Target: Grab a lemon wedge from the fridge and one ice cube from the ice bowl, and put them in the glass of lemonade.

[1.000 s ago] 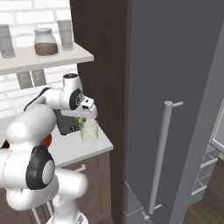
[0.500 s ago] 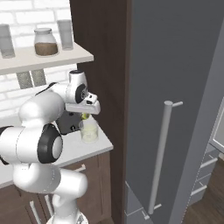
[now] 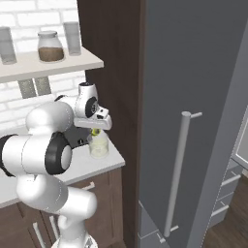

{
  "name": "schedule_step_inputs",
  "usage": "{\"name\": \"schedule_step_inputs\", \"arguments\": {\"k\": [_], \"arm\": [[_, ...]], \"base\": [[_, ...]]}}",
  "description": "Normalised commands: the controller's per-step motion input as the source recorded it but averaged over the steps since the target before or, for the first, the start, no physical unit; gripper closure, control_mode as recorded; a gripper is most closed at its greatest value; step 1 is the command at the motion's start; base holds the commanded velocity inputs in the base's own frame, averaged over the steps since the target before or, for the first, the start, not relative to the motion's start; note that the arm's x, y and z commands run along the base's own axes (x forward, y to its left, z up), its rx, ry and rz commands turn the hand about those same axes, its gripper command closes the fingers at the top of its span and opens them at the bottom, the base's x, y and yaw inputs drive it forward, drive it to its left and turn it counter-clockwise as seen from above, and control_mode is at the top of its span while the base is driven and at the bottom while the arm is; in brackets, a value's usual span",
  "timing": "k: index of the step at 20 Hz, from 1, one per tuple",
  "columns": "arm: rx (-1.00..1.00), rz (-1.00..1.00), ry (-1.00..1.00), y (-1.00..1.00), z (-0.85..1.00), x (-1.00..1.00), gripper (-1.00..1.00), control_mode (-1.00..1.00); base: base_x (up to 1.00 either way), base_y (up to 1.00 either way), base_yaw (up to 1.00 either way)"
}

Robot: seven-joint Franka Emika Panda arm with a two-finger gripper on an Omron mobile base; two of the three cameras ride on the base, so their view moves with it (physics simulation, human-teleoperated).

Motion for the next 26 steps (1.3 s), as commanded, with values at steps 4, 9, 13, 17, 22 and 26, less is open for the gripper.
{"name": "schedule_step_inputs", "arguments": {"k": [4, 9, 13, 17, 22, 26], "arm": [[0.0, 0.0, 0.0, 0.0, 0.0, 0.0, 1.0, -1.0], [0.0, 0.0, 0.0, 0.0, 0.0, 0.0, -1.0, -1.0], [0.0, 0.0, 0.0, 0.0, 0.0, 0.0, -1.0, -1.0], [0.0, 0.0, 0.0, 0.0, 0.0, 0.0, -1.0, -1.0], [0.0, 0.0, 0.0, 0.0, 0.06, -0.12, -1.0, -1.0], [0.03, 0.0, -0.02, 0.0, 0.14, -0.27, -1.0, -1.0]], "base": [[0.0, 0.0, 0.0], [0.0, 0.0, 0.0], [0.0, 0.0, 0.0], [0.0, 0.0, 0.0], [0.0, 0.0, 0.0], [0.0, 0.0, 0.0]]}}
